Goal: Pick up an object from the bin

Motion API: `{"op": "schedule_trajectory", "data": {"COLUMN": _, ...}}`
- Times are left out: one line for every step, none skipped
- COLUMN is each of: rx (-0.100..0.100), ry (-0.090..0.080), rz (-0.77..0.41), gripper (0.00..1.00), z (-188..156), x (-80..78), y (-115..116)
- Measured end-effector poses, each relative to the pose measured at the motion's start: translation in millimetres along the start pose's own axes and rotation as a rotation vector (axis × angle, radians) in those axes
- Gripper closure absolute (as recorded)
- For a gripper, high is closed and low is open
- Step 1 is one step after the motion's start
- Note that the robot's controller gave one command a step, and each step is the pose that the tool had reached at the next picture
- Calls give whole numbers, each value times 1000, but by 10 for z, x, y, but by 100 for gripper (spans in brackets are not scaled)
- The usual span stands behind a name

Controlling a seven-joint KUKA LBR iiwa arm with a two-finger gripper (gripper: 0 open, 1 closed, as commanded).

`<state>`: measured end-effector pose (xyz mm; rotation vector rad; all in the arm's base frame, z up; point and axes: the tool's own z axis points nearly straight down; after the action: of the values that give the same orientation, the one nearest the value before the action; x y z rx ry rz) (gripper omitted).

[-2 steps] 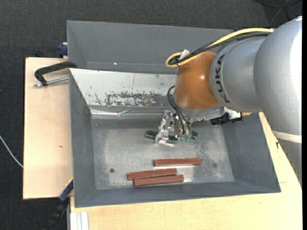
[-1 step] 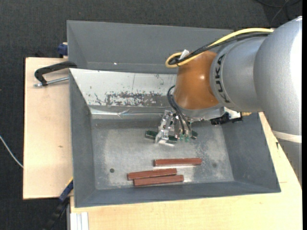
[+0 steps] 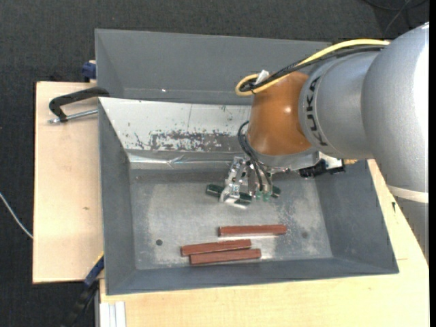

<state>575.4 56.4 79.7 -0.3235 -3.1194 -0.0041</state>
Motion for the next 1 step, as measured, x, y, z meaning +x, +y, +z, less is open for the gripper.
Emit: {"op": "schedule_trajectory", "data": {"rx": -1, "ry": -8, "rz": 1, "gripper": 100, "z": -60, "x": -4, "y": 2}}
